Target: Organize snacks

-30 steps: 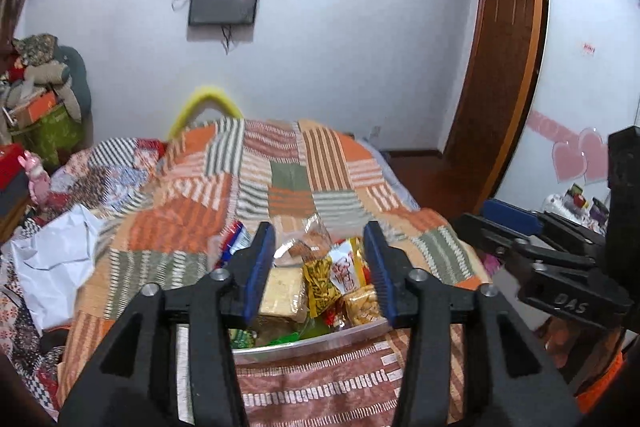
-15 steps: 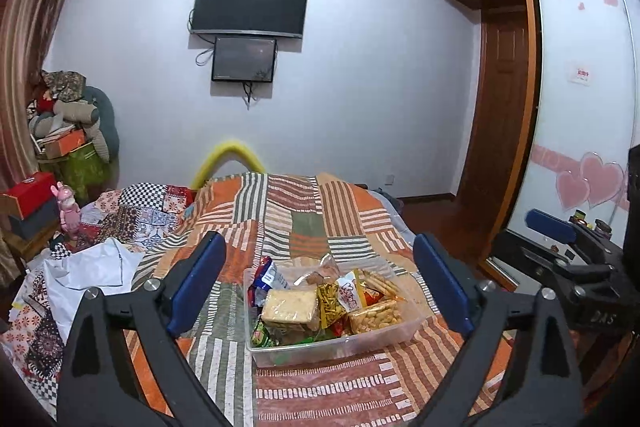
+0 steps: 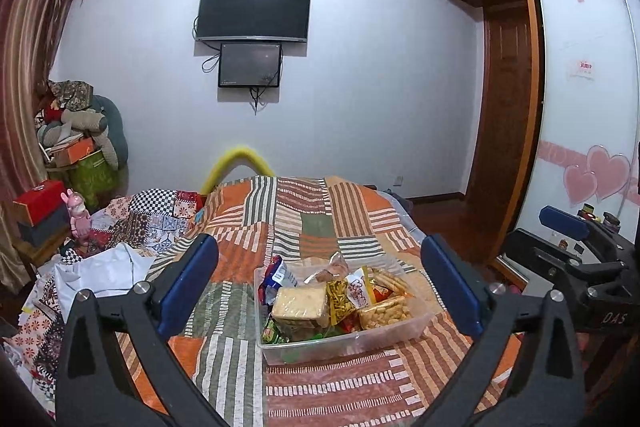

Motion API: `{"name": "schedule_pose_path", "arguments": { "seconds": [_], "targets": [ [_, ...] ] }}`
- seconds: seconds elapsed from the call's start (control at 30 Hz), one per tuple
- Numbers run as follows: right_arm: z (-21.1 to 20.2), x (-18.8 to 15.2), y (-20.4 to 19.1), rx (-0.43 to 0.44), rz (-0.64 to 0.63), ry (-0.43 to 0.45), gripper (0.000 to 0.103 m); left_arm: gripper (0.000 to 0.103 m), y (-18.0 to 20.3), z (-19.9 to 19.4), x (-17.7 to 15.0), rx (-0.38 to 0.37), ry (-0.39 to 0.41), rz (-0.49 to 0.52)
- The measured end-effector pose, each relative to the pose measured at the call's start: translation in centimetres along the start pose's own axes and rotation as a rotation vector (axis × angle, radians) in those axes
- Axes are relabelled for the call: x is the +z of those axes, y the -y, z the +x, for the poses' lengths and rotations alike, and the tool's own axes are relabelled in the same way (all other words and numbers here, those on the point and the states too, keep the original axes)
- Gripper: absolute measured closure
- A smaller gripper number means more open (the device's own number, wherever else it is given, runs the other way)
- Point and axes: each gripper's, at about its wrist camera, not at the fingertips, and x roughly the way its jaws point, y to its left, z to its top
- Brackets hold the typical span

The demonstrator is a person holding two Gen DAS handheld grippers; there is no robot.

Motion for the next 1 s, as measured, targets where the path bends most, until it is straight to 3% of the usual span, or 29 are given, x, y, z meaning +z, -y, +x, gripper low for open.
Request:
{"name": "schedule_pose_path", "arguments": {
  "seconds": [1.0],
  "targets": [
    [-0.21,-0.12,0.6,-0.018,0.006,0.0,0.0,0.0,0.07,0.42,-0.47,-0.004,-0.031,0.0]
  ]
}}
